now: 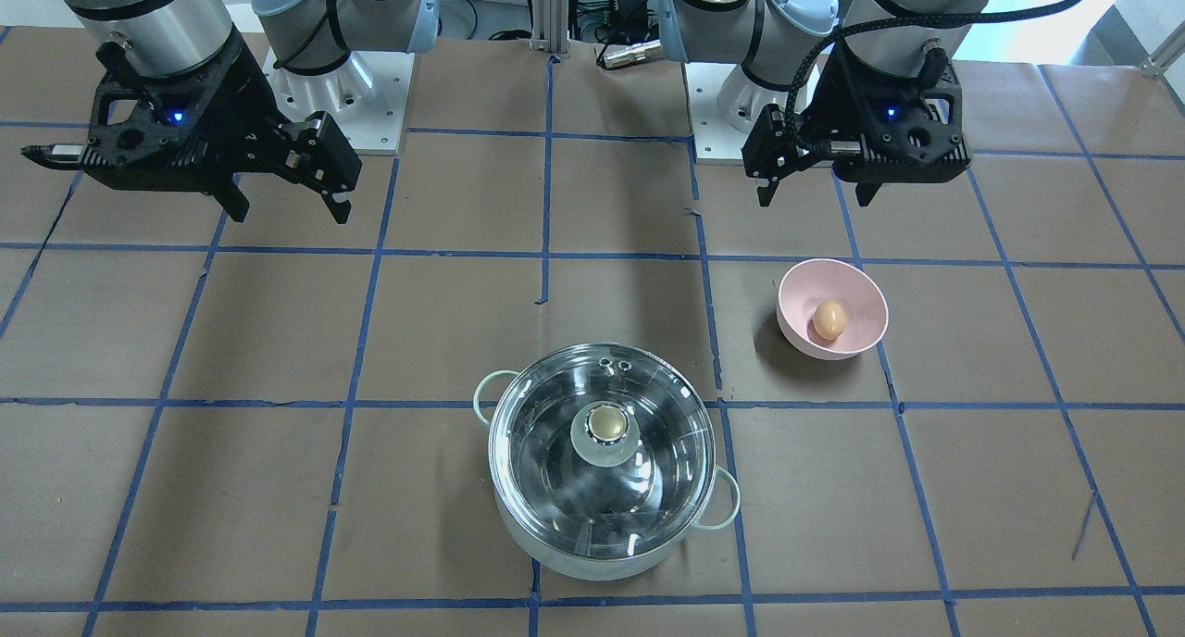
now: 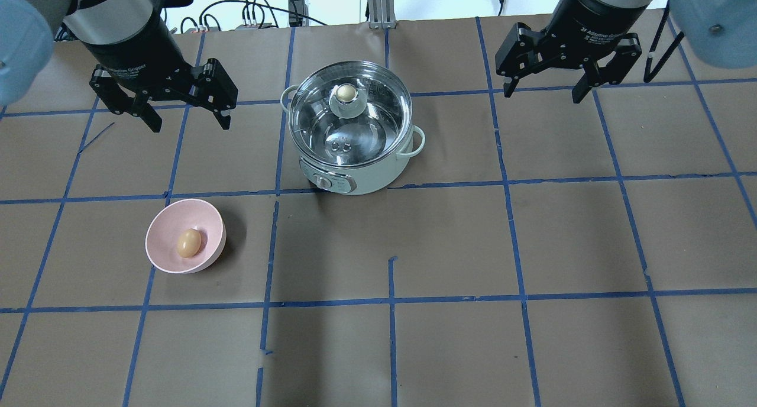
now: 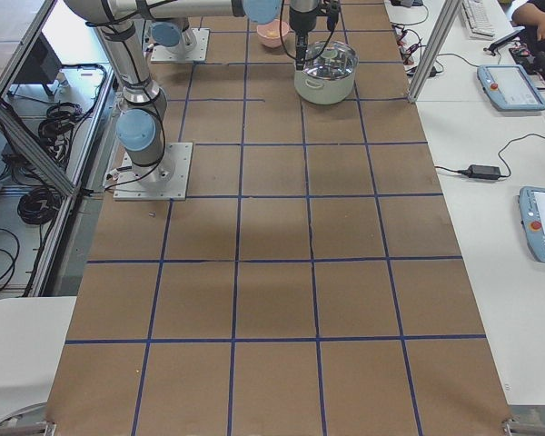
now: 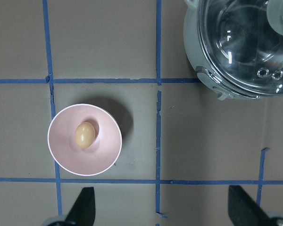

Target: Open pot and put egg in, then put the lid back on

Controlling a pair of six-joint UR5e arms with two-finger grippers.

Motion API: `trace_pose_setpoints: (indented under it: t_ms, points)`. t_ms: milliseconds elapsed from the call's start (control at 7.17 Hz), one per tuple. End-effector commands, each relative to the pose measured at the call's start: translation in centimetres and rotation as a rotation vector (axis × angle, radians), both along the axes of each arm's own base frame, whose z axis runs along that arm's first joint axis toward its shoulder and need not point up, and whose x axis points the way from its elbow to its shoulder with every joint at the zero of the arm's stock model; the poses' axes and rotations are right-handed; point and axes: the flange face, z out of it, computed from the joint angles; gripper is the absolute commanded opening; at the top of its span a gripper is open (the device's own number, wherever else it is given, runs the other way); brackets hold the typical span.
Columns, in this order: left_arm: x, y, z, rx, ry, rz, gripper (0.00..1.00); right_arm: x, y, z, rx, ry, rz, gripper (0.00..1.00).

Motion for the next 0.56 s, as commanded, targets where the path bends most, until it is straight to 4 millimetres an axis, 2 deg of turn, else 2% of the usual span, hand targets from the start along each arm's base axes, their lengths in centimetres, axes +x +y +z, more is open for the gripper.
trace_pose_setpoints:
  t_ms: [0, 418]
  points:
    - [-0.03, 0.00, -0.02, -0.002, -0.001, -0.002, 1.00, -0.20, -0.08, -0.02, -0.002, -0.001, 0.007, 1.00]
    - [0.08, 0.10, 0.24, -0.009, -0.004, -0.003, 1.00, -0.21, -0.06, -0.11, 0.001, 0.001, 0.007, 1.00]
